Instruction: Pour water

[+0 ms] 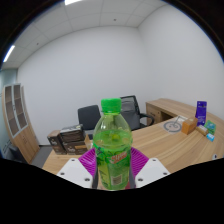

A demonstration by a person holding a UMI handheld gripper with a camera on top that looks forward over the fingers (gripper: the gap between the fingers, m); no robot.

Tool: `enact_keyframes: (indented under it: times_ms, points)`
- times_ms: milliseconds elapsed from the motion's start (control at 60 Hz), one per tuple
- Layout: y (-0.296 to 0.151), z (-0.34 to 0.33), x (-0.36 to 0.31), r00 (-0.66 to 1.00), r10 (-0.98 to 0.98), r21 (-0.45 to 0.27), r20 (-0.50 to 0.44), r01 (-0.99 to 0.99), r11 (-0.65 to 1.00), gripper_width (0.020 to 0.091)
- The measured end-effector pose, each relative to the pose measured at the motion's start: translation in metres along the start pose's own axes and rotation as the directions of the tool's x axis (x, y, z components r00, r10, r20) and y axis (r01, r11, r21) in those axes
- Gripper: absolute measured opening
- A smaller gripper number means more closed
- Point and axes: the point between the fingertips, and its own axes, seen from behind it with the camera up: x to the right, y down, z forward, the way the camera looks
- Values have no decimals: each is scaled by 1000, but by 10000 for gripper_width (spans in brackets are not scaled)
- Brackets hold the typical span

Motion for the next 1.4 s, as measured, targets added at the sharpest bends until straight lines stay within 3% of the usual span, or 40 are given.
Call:
enact_keyframes:
  times_ms: [367, 433, 467, 633, 767, 817, 900, 967, 1083, 1267, 1400]
  points:
    - [81, 54, 69, 990, -126, -60, -61, 123, 991, 426]
    - [101, 54, 72, 991, -124, -83, -51, 120, 989, 458]
    - [95, 54, 71, 992, -116, -37, -47, 114, 993, 451]
    - [101, 46, 70, 996, -82, -3, -24, 82, 997, 523]
    - [136, 44, 80, 995, -81, -135, -62, 72, 988, 615]
    - [135, 40, 80, 994, -84, -141, -72, 73, 987, 623]
    - [125, 26, 75, 997, -26, -110, -78, 17, 994, 681]
    - [131, 7, 74, 996, -4, -140, -89, -8, 990, 755]
    - [138, -41, 74, 992, -16, -201, -129, -10, 980, 754]
    - [136, -117, 47, 992, -74, -294, -102, 41, 955, 760]
    - [120, -161, 32, 984, -139, -291, -107, 103, 951, 760]
